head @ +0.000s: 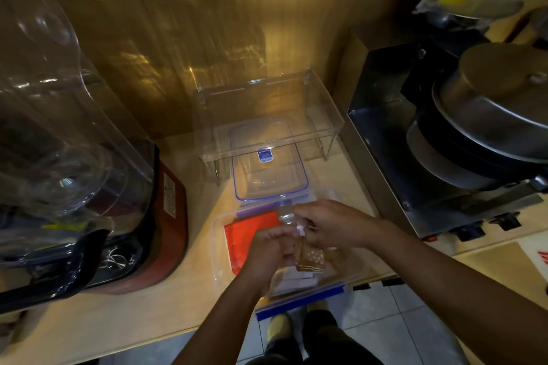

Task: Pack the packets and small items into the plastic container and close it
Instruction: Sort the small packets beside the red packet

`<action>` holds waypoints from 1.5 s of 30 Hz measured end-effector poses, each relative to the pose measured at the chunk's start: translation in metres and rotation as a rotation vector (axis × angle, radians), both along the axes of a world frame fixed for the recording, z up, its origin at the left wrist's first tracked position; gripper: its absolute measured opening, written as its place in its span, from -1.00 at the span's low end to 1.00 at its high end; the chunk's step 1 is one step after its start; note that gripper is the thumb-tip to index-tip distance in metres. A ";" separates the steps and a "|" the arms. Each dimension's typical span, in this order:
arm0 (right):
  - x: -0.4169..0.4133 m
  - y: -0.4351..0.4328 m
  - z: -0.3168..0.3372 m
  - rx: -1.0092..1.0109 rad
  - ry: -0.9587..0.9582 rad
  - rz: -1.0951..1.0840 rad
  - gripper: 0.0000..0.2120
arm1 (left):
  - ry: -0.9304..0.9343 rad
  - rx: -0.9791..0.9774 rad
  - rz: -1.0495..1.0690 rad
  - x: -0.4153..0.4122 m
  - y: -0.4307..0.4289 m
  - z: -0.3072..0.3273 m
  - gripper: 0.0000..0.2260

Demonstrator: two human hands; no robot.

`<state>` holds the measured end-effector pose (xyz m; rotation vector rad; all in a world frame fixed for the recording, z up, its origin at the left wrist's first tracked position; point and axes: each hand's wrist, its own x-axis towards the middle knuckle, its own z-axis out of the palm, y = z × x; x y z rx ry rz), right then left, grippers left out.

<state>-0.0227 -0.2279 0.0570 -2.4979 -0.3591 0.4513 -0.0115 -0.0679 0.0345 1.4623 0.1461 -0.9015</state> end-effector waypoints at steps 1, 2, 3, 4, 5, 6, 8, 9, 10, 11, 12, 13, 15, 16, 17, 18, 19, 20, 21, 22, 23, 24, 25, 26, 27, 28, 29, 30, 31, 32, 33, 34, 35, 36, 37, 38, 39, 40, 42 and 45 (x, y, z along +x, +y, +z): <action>-0.001 -0.001 -0.001 0.009 -0.004 -0.013 -0.67 | 0.010 -0.006 -0.001 0.000 0.002 -0.001 -0.85; -0.002 -0.002 -0.003 0.022 -0.006 -0.027 -0.74 | 0.015 -0.017 -0.009 -0.001 0.003 -0.002 -0.85; -0.002 -0.003 -0.005 0.034 -0.007 -0.042 -0.80 | 0.014 -0.031 -0.018 -0.002 0.004 -0.002 -0.85; -0.003 -0.004 -0.007 0.043 -0.005 -0.064 -0.85 | 0.010 -0.037 -0.021 -0.003 0.004 -0.001 -0.86; -0.004 -0.004 -0.010 0.054 -0.001 -0.094 -0.89 | 0.005 -0.029 -0.015 -0.004 0.004 -0.001 -0.86; -0.005 -0.004 -0.013 0.072 -0.001 -0.129 -0.90 | -0.006 -0.009 -0.002 -0.005 0.004 -0.001 -0.86; -0.006 -0.004 -0.019 0.130 -0.019 -0.231 -0.85 | -0.035 0.015 0.029 -0.006 0.003 -0.001 -0.85; -0.006 -0.005 -0.021 0.166 -0.020 -0.298 -0.80 | -0.037 0.008 0.053 -0.005 0.003 -0.001 -0.85; -0.006 -0.007 -0.022 0.210 0.005 -0.367 -0.74 | -0.031 -0.005 0.079 -0.004 0.003 0.000 -0.85; -0.005 -0.009 -0.022 0.262 0.062 -0.425 -0.70 | -0.024 -0.020 0.099 -0.003 0.004 0.000 -0.85; -0.005 -0.011 -0.022 0.326 0.141 -0.458 -0.70 | -0.019 -0.033 0.106 -0.002 0.005 0.000 -0.84; -0.006 -0.013 -0.022 0.388 0.217 -0.456 -0.75 | -0.017 -0.035 0.102 -0.001 0.006 0.000 -0.84; -0.009 -0.014 -0.021 0.391 0.255 -0.387 -0.87 | -0.014 -0.015 0.069 -0.001 0.005 0.000 -0.84; -0.011 -0.014 -0.021 0.348 0.243 -0.360 -0.90 | 0.000 -0.011 0.051 -0.002 0.003 -0.001 -0.85; -0.012 -0.015 -0.021 0.291 0.235 -0.337 -0.91 | 0.024 -0.011 0.036 -0.004 0.000 -0.001 -0.86; -0.014 -0.015 -0.020 0.229 0.239 -0.312 -0.92 | 0.049 -0.010 0.021 -0.005 -0.003 -0.002 -0.86; -0.014 -0.016 -0.019 0.161 0.244 -0.279 -0.93 | 0.064 -0.001 0.004 -0.005 -0.006 -0.003 -0.85; -0.015 -0.017 -0.019 0.086 0.244 -0.242 -0.92 | 0.066 0.018 -0.018 -0.006 -0.009 -0.006 -0.85; -0.016 -0.017 -0.018 0.009 0.242 -0.210 -0.91 | 0.055 0.042 -0.048 -0.007 -0.012 -0.009 -0.83; -0.017 -0.017 -0.017 -0.060 0.234 -0.182 -0.91 | 0.033 0.065 -0.083 -0.008 -0.015 -0.013 -0.80; -0.018 -0.018 -0.017 -0.124 0.222 -0.154 -0.89 | 0.000 0.094 -0.125 -0.009 -0.018 -0.018 -0.77; -0.019 -0.018 -0.016 -0.187 0.207 -0.128 -0.88 | -0.044 0.128 -0.166 -0.011 -0.022 -0.023 -0.74; -0.020 -0.019 -0.016 -0.249 0.193 -0.107 -0.87 | -0.103 0.170 -0.209 -0.012 -0.025 -0.027 -0.74; -0.020 -0.019 -0.016 -0.312 0.180 -0.085 -0.86 | -0.184 0.214 -0.253 -0.013 -0.029 -0.030 -0.77; -0.021 -0.018 -0.017 -0.370 0.168 -0.059 -0.86 | -0.283 0.254 -0.294 -0.015 -0.033 -0.033 -0.83; -0.022 -0.016 -0.020 -0.421 0.160 -0.035 -0.84 | -0.386 0.287 -0.333 -0.016 -0.036 -0.035 -0.89; -0.022 -0.014 -0.023 -0.461 0.162 -0.018 -0.82 | -0.479 0.318 -0.369 -0.016 -0.038 -0.037 -0.90; -0.022 -0.011 -0.026 -0.484 0.183 -0.017 -0.80 | -0.554 0.352 -0.406 -0.016 -0.040 -0.039 -0.89; -0.022 -0.009 -0.029 -0.492 0.216 -0.025 -0.80 | -0.605 0.392 -0.446 -0.016 -0.041 -0.041 -0.88; -0.022 -0.006 -0.033 -0.499 0.242 -0.032 -0.81 | -0.637 0.434 -0.480 -0.016 -0.042 -0.042 -0.87; -0.021 -0.004 -0.036 -0.505 0.253 -0.034 -0.81 | -0.652 0.471 -0.502 -0.017 -0.043 -0.044 -0.86; -0.021 -0.003 -0.039 -0.515 0.255 -0.026 -0.81 | -0.659 0.500 -0.517 -0.017 -0.043 -0.046 -0.85; -0.021 -0.002 -0.042 -0.526 0.249 -0.015 -0.80 | -0.659 0.526 -0.528 -0.017 -0.043 -0.047 -0.86; -0.022 -0.003 -0.044 -0.547 0.235 0.005 -0.80 | -0.658 0.547 -0.538 -0.017 -0.043 -0.048 -0.86; -0.023 -0.003 -0.047 -0.571 0.198 0.027 -0.79 | -0.659 0.563 -0.548 -0.017 -0.043 -0.049 -0.86; -0.025 -0.004 -0.050 -0.598 0.131 0.053 -0.77 | -0.661 0.571 -0.559 -0.017 -0.044 -0.050 -0.86; -0.027 -0.006 -0.053 -0.618 0.046 0.076 -0.74 | -0.666 0.576 -0.565 -0.017 -0.044 -0.051 -0.85; -0.029 -0.008 -0.055 -0.631 -0.027 0.096 -0.72 | -0.670 0.584 -0.565 -0.018 -0.044 -0.052 -0.84; -0.031 -0.011 -0.057 -0.644 -0.105 0.127 -0.71 | -0.681 0.593 -0.559 -0.020 -0.044 -0.054 -0.82; -0.031 -0.011 -0.057 -0.664 -0.134 0.133 -0.72 | -0.684 0.567 -0.549 -0.023 -0.045 -0.056 -0.77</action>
